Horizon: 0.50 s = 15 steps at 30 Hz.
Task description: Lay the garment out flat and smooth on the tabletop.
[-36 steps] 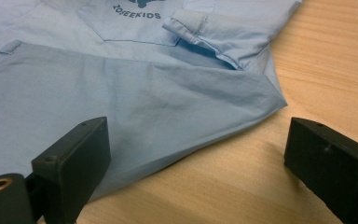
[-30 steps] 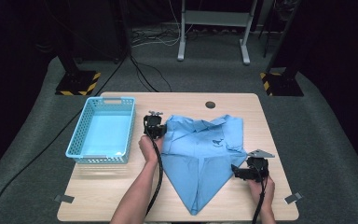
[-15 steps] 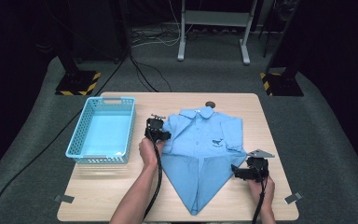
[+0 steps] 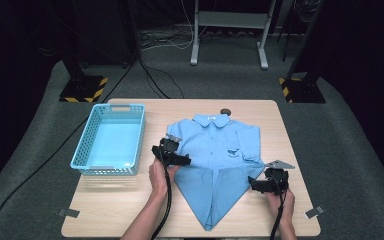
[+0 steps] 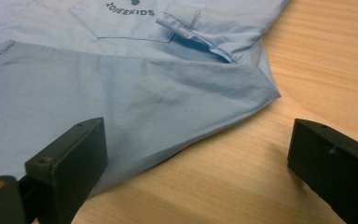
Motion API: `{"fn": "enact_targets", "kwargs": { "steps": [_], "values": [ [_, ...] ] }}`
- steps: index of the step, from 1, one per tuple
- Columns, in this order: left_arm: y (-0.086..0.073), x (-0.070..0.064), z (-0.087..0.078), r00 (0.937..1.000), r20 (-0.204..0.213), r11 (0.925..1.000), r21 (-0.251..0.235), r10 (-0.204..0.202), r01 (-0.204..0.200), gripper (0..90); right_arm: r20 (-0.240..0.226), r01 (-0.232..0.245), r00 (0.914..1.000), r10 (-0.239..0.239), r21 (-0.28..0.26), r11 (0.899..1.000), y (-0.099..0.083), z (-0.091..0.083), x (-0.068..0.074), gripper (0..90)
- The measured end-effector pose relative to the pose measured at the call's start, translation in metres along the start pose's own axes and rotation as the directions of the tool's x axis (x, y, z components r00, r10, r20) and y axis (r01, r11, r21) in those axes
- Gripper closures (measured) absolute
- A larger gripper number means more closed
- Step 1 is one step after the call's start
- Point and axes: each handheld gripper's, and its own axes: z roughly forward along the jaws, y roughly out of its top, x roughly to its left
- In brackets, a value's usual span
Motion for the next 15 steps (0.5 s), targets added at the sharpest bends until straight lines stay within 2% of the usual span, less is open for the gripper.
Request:
{"fn": "enact_targets", "kwargs": {
  "steps": [4,6,8,9,12,15],
  "values": [
    [-0.016,-0.01,-0.002,0.9996,0.022,0.9998,0.011,0.015,-0.015,1.6,0.053,-0.009,0.9986,0.009,-0.005,1.0,0.004,-0.001,0.005,1.8],
    [-0.022,-0.015,-0.002,0.9993,0.033,0.9997,0.022,0.014,-0.015,1.2,0.053,0.02,0.9984,-0.02,-0.01,1.0,0.011,0.0,0.015,1.2],
    [-0.027,-0.019,-0.002,0.9983,0.057,0.9997,0.021,0.009,-0.01,1.0,0.026,0.036,0.999,-0.035,-0.018,0.999,0.02,0.004,0.027,0.2],
    [-0.029,-0.022,-0.003,0.9985,0.054,0.9998,0.014,0.011,-0.012,1.0,0.006,0.037,0.9993,-0.037,-0.017,0.999,0.024,0.007,0.032,0.0],
    [-0.033,-0.026,-0.006,0.9976,0.067,0.9998,0.009,0.017,-0.018,0.6,-0.001,0.075,0.9972,-0.075,0.019,0.997,0.035,0.02,0.043,0.0],
    [-0.039,-0.031,-0.008,0.9974,0.072,0.9998,-0.018,0.01,-0.008,0.3,-0.001,0.099,0.995,-0.099,0.07,0.993,0.037,0.029,0.046,0.0]
  ]
}}
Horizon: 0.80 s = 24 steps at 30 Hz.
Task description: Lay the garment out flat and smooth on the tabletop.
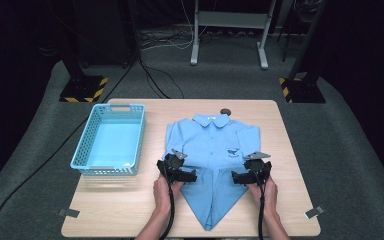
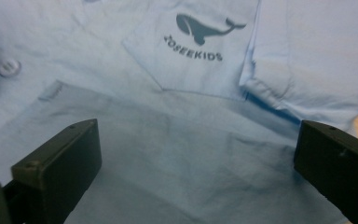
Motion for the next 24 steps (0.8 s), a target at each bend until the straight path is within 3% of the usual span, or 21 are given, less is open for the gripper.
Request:
{"fn": "enact_targets", "kwargs": {
  "steps": [1,3,18,24],
  "values": [
    [-0.002,-0.002,-0.001,1.0,-0.002,1.0,-0.007,-0.002,0.002,0.3,-0.005,0.001,1.0,-0.001,0.023,1.0,-0.001,0.002,-0.001,0.0],
    [-0.005,-0.008,-0.002,1.0,0.0,0.9997,-0.022,0.0,0.0,0.3,-0.031,-0.028,0.9991,0.028,0.019,0.999,-0.004,0.002,-0.006,0.0],
    [-0.023,-0.046,-0.015,0.9993,0.025,0.9982,-0.053,0.028,-0.027,0.6,-0.007,-0.049,0.9988,0.049,-0.017,0.999,-0.032,-0.02,-0.019,1.2],
    [-0.026,-0.051,-0.018,0.9987,0.03,0.998,-0.048,0.042,-0.04,0.8,0.004,-0.062,0.9981,0.062,-0.018,0.998,-0.04,-0.026,-0.019,1.5]
  ]
}}
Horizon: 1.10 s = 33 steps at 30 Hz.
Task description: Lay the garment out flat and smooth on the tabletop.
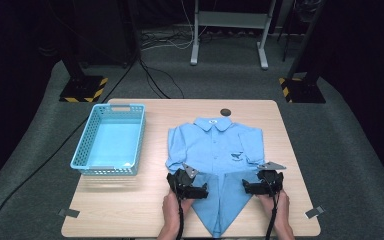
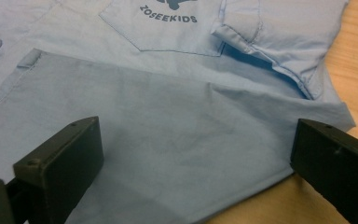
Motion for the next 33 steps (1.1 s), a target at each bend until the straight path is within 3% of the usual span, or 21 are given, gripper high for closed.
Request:
{"fn": "enact_targets", "kwargs": {
  "steps": [16,23,33],
  "values": [
    [-0.007,-0.006,-0.006,0.9992,0.031,0.9997,-0.002,0.024,-0.024,0.5,0.015,-0.024,0.9996,0.024,-0.026,0.999,-0.017,-0.014,-0.002,2.9],
    [-0.007,-0.006,-0.007,0.9991,0.035,0.9997,-0.005,0.026,-0.026,0.4,-0.009,-0.004,0.9999,0.004,-0.024,1.0,-0.017,-0.014,-0.002,1.9],
    [-0.007,-0.006,-0.007,0.9989,0.036,0.9996,-0.003,0.03,-0.03,0.2,0.0,-0.001,1.0,0.001,-0.033,0.999,-0.016,-0.014,-0.001,1.3]
  ]
}}
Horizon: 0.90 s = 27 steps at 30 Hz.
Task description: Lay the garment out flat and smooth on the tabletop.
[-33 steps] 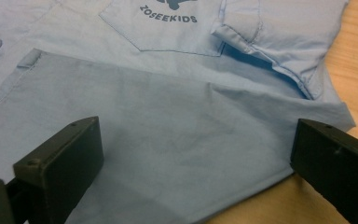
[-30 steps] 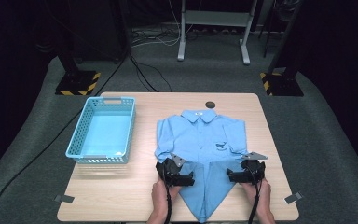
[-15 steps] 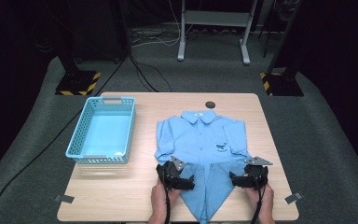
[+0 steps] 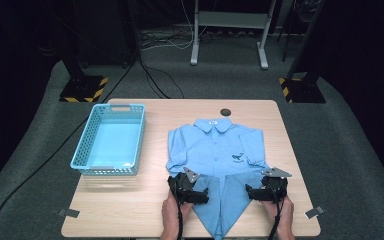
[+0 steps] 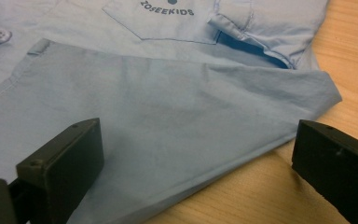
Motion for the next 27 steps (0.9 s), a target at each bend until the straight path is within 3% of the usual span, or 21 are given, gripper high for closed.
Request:
{"fn": "enact_targets", "kwargs": {
  "steps": [7,27],
  "values": [
    [0.0,0.0,0.0,1.0,-0.001,1.0,0.002,-0.001,0.001,0.2,-0.019,-0.028,0.9994,0.028,-0.012,1.0,0.003,0.0,-0.006,1.7],
    [0.001,0.0,0.0,1.0,0.001,1.0,0.001,0.001,-0.001,0.3,0.005,0.035,0.9994,-0.035,-0.006,0.999,0.04,0.005,-0.008,2.4]
  ]
}}
